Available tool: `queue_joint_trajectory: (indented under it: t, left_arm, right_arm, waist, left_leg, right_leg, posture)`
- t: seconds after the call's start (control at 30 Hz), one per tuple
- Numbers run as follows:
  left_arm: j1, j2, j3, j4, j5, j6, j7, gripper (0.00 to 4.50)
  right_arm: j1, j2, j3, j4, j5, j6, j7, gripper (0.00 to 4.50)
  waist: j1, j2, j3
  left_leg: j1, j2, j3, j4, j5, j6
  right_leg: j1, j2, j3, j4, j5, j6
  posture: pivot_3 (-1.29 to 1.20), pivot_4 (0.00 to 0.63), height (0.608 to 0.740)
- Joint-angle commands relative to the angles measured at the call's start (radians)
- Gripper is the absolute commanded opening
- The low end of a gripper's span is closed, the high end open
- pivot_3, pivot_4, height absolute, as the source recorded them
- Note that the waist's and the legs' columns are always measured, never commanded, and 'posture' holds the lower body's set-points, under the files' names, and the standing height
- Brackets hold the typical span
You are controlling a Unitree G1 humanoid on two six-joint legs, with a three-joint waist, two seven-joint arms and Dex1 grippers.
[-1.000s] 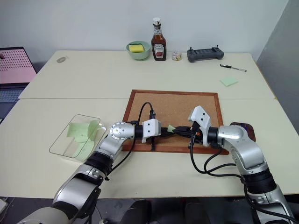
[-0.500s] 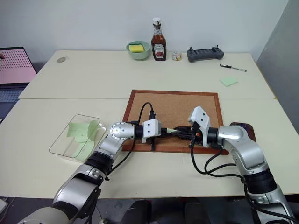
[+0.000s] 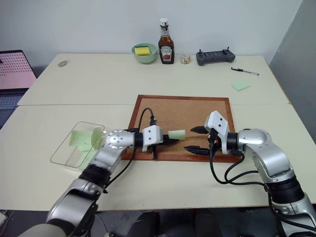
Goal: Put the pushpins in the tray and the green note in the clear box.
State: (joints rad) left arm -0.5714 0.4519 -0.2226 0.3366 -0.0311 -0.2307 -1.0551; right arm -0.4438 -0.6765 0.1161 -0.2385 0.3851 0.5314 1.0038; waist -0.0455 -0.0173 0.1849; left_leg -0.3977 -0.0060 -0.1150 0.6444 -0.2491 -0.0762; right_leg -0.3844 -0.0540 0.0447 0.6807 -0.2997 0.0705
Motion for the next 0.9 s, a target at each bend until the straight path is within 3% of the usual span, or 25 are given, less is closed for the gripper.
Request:
queue_joint_trajectory:
  t: [0.03,0.27,0.47,0.63,0.9]
  left_arm:
    - [0.044,0.082,0.102,-0.254,-0.072,0.174,0.032,0.0]
    - [0.24,0.367,0.44,-0.68,-0.151,0.695,0.116,0.0]
    - [0.466,0.53,0.688,-0.83,-0.14,0.957,0.116,0.0]
    - [0.635,0.549,0.761,-0.853,-0.085,1.039,0.165,0.0]
    - [0.701,0.504,0.729,-0.881,-0.091,1.109,0.254,0.0]
  right_arm:
    - [-0.029,0.005,-0.026,-0.024,0.012,-0.055,0.017,4.25]
    - [-0.087,0.1,0.005,-0.025,0.051,-0.112,0.044,4.25]
    - [-0.13,0.147,0.051,0.025,0.036,-0.197,0.116,4.25]
    - [-0.175,0.162,0.123,0.075,0.005,-0.263,0.204,4.25]
    - [-0.19,0.18,0.18,0.118,-0.043,-0.332,0.254,4.25]
  waist:
    - [0.0,0.0,0.0]
    - [-0.027,0.0,0.001]
    - [-0.026,-0.001,0.003]
    - [-0.017,0.0,0.003]
    - [-0.009,-0.001,0.003]
  left_leg:
    - [0.0,0.0,0.0,0.0,0.0,0.0]
    - [0.0,0.001,0.0,-0.001,0.0,0.0]
    - [0.0,0.001,0.0,-0.001,0.0,0.0]
    - [0.001,0.002,0.001,-0.002,0.0,0.0]
    - [0.0,0.002,0.0,-0.002,0.0,0.0]
  right_leg:
    - [0.0,0.0,0.0,0.0,0.0,0.0]
    - [-0.001,0.001,0.0,0.0,0.0,0.0]
    - [-0.001,0.0,0.0,0.0,0.0,0.0]
    - [-0.001,0.001,0.0,0.0,0.0,0.0]
    - [-0.001,0.001,0.0,0.0,0.0,0.0]
  posture:
    - [0.0,0.15,0.74]
    - [0.0,0.15,0.74]
    - [0.0,0.15,0.74]
    - [0.0,0.15,0.74]
    - [0.0,0.15,0.74]
